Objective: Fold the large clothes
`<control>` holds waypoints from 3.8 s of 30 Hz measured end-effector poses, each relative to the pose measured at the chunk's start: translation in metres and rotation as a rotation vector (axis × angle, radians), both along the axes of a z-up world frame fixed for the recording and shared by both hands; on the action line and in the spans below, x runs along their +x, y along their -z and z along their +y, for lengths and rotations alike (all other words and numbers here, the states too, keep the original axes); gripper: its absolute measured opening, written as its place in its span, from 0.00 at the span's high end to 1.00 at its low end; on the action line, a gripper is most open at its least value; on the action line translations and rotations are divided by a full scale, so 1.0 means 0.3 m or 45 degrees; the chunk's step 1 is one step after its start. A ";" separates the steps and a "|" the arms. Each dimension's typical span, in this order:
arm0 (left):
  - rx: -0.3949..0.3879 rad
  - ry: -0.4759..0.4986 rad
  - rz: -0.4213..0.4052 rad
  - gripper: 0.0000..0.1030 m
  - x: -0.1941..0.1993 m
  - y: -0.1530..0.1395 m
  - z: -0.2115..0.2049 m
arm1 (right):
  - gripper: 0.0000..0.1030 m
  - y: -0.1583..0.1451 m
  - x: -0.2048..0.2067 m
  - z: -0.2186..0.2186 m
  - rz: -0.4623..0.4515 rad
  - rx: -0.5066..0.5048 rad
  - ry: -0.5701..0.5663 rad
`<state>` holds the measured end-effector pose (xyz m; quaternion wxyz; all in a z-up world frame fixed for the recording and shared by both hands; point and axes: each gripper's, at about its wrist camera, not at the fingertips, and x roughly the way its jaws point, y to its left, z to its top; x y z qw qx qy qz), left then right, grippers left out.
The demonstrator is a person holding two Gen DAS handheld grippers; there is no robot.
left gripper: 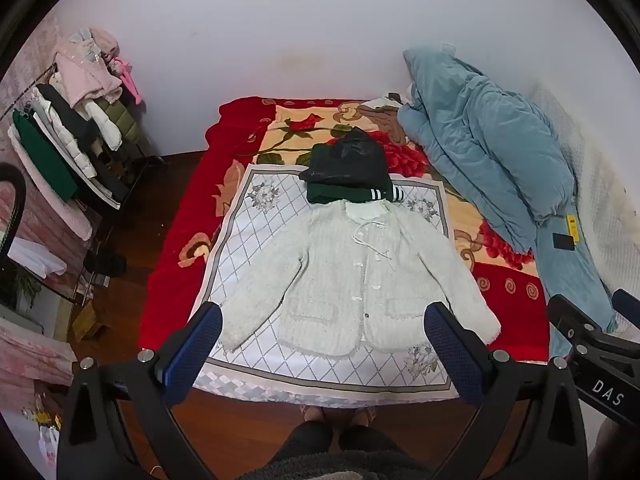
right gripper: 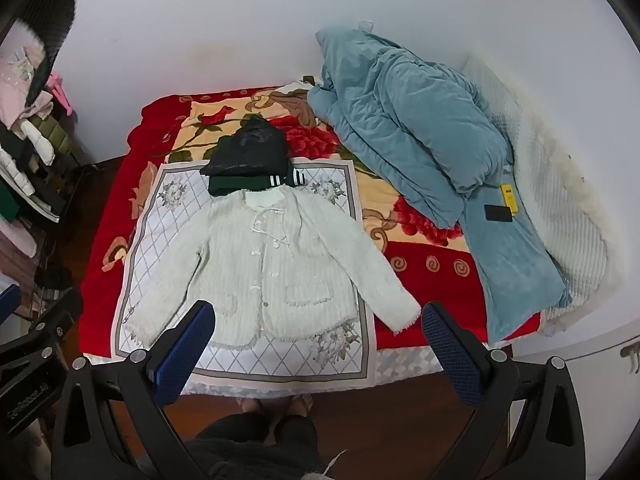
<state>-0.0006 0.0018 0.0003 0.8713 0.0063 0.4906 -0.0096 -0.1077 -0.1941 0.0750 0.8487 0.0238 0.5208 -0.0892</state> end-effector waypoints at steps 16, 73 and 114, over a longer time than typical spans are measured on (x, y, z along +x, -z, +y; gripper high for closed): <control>-0.001 0.003 0.001 0.00 0.007 -0.028 0.025 | 0.00 -0.019 0.007 0.003 -0.010 -0.015 -0.003; 0.007 0.001 -0.023 0.00 0.005 -0.074 0.022 | 0.00 -0.080 0.006 0.032 -0.026 -0.019 -0.027; 0.174 -0.013 -0.112 0.00 0.340 0.280 -0.005 | 0.14 0.365 0.147 -0.241 0.021 0.124 0.362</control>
